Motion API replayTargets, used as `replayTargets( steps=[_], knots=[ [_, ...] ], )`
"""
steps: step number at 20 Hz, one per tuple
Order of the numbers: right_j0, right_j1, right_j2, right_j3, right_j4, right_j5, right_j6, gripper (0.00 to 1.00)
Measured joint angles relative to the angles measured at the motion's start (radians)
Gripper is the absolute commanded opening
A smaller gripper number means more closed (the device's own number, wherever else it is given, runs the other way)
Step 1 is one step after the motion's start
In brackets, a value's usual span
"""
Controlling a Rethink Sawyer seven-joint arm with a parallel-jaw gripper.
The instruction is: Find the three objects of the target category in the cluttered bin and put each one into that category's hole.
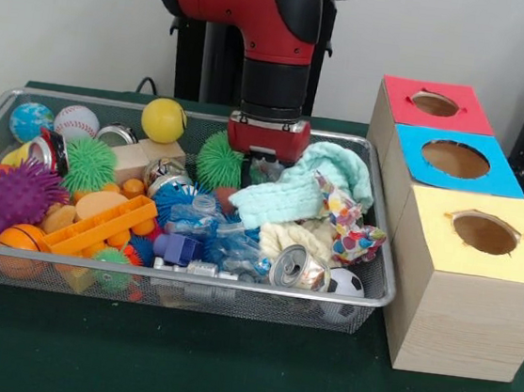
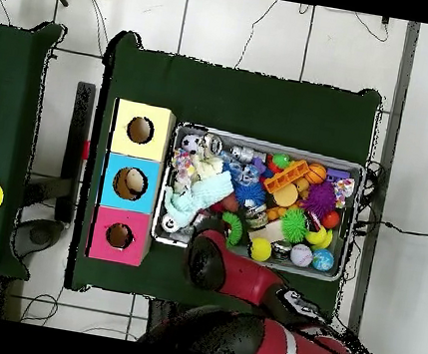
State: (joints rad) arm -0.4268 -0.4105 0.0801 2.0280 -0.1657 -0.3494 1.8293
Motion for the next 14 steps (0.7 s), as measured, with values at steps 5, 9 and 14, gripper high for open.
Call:
replayTargets(
  steps=[5, 9, 14],
  knots=[
    [-0.025, -0.072, 0.014, 0.058, -0.001, 0.033, 0.0, 1.0],
    [-0.101, -0.185, 0.065, 0.131, -0.013, 0.132, 0.0, 1.0],
    [-0.166, -0.29, 0.11, 0.175, -0.015, 0.254, 0.0, 1.0]
  ],
)
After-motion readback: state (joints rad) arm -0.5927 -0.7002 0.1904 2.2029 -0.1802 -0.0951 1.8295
